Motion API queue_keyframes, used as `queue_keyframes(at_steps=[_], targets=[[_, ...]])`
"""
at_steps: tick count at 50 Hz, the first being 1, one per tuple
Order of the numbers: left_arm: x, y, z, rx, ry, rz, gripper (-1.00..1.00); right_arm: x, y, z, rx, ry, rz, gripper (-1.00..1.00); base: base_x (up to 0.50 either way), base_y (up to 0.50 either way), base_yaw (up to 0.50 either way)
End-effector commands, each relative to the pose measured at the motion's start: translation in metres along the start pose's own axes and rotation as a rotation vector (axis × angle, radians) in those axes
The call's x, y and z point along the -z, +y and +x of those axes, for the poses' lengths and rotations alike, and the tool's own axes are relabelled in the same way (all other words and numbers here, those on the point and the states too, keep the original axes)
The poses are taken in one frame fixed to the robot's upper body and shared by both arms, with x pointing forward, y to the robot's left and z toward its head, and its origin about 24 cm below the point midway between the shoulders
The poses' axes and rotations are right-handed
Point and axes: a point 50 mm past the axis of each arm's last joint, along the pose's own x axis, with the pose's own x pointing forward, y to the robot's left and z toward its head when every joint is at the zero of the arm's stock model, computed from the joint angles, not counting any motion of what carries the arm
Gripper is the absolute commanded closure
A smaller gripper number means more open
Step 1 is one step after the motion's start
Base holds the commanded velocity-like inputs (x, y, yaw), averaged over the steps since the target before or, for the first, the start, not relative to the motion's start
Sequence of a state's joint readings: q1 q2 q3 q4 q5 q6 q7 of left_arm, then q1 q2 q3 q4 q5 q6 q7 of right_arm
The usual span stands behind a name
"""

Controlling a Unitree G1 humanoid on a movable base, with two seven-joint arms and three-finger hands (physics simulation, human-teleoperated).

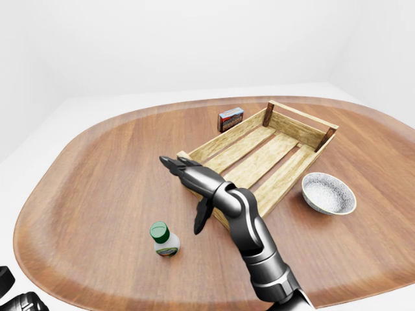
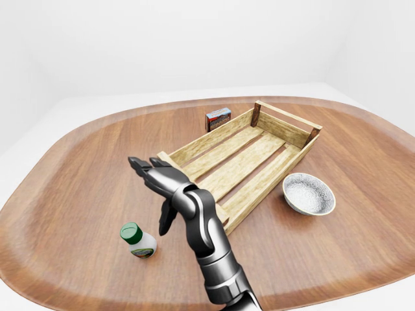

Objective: Pick up the salad dressing and put it in the tray.

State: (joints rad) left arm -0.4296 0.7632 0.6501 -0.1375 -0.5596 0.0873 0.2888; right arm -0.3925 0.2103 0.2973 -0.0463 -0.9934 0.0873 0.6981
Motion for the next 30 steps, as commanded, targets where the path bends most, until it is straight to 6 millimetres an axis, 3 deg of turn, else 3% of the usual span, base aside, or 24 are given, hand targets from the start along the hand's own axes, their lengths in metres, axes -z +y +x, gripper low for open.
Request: queue_keyframes(at_steps=[1, 10, 16, 22, 30], targets=[[0.002, -0.001, 0.000, 0.002, 0.006, 0.001, -1.00, 0.000, 0.019, 0.009, -0.090, -0.056, 0.132, -1.00, 0.00, 0.00, 0.00], [0.001, 0.000, -0.001, -0.001, 0.005, -0.002, -1.00, -0.011, 0.033, 0.031, -0.199, -0.088, 0.158, -1.00, 0.00, 0.00, 0.00], [0.003, 0.001, -0.001, -0.002, 0.013, 0.001, -1.00, -0.002, 0.035, 0.046, -0.261, -0.055, 0.216, -1.00, 0.00, 0.00, 0.00], [0.003, 0.003, 0.000, -0.006, 0.011, 0.003, -1.00, 0.009, 0.057, 0.059, -0.389, -0.015, 0.341, -1.00, 0.00, 0.00, 0.00], [0.003, 0.004, 0.000, -0.010, 0.015, 0.003, -1.00, 0.013, 0.075, 0.061, -0.459, 0.020, 0.356, -1.00, 0.00, 0.00, 0.00]])
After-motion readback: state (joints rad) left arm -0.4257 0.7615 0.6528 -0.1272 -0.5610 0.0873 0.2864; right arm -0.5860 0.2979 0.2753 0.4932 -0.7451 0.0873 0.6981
